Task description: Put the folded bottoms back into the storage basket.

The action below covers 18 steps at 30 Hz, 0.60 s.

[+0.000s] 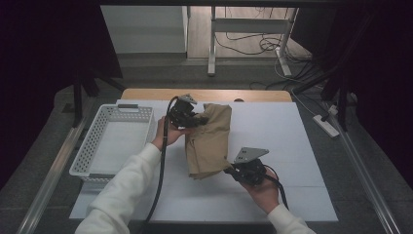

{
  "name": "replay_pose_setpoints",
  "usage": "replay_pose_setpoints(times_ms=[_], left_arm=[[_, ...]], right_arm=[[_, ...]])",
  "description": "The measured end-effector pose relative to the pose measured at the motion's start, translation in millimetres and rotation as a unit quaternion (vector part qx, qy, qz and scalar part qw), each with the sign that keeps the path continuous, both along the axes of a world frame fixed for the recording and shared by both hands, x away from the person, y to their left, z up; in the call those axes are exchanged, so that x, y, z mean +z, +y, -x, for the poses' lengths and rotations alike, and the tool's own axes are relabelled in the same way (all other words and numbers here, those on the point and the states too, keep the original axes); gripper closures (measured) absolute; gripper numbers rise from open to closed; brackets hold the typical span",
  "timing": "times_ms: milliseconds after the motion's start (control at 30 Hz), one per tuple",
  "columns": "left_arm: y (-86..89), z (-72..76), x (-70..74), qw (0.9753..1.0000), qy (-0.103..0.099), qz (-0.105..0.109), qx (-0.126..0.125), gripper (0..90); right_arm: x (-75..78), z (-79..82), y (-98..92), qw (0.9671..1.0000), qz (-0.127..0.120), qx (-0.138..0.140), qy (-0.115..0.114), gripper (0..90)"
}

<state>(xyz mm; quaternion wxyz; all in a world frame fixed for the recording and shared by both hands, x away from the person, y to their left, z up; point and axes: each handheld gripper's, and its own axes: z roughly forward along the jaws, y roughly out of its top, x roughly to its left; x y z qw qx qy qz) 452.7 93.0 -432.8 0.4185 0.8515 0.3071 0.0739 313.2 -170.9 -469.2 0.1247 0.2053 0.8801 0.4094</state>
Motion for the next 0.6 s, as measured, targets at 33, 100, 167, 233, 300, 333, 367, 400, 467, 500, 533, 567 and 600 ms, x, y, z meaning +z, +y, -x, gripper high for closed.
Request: replay_pose_setpoints(times_ms=[33, 100, 167, 233, 300, 333, 367, 400, 467, 500, 533, 567, 600], left_arm=[[0.5, 0.2, 0.2, 1.0, -0.001, 0.002, 0.0, 71.9], [1.3, 0.9, 1.2, 1.0, -0.001, 0.003, 0.0, 71.9], [2.2, 1.6, 2.3, 1.0, -0.003, 0.003, 0.0, 71.9], [3.2, 2.4, 3.4, 1.0, -0.004, 0.003, 0.001, 71.9], [4.0, 3.2, 4.5, 1.0, -0.005, 0.003, 0.001, 71.9], [4.3, 3.5, 5.0, 1.0, -0.006, 0.002, 0.001, 71.9], [4.6, 3.8, 5.5, 1.0, -0.008, 0.001, 0.001, 71.9], [4.8, 4.1, 5.8, 1.0, -0.008, 0.001, 0.001, 71.9], [5.3, 4.5, 6.6, 1.0, -0.009, 0.0, 0.001, 71.9], [5.6, 4.8, 7.0, 1.0, -0.01, 0.0, 0.001, 71.9], [6.0, 5.0, 7.4, 0.9999, -0.01, 0.0, 0.001, 71.9], [6.6, 5.3, 8.0, 0.9999, -0.011, -0.001, 0.002, 71.9], [7.3, 5.7, 8.7, 0.9999, -0.012, 0.0, 0.002, 71.9]], right_arm=[[0.2, 0.1, 0.1, 1.0, -0.001, 0.0, -0.001, 82.8], [0.7, 0.0, 0.0, 1.0, -0.002, 0.0, -0.001, 82.8], [0.9, -0.1, 0.3, 1.0, -0.005, 0.001, 0.0, 82.8], [1.0, 0.1, 1.0, 1.0, -0.007, 0.002, 0.0, 82.8], [1.2, 0.4, 1.8, 1.0, -0.008, 0.003, 0.0, 82.8], [1.4, 0.6, 2.3, 1.0, -0.008, 0.003, 0.0, 82.8], [1.5, 0.7, 2.7, 1.0, -0.008, 0.004, -0.001, 82.8], [1.6, 0.6, 3.2, 0.9999, -0.008, 0.005, -0.003, 82.8], [2.1, 0.8, 4.3, 0.9999, -0.009, 0.005, -0.004, 82.8], [2.3, 1.0, 4.9, 0.9999, -0.009, 0.005, -0.005, 82.8], [2.7, 1.0, 5.3, 0.9999, -0.009, 0.006, -0.006, 82.8], [3.3, 1.1, 5.5, 0.9999, -0.008, 0.006, -0.006, 82.8], [3.9, 1.0, 5.6, 0.9999, -0.009, 0.007, -0.006, 82.8]])
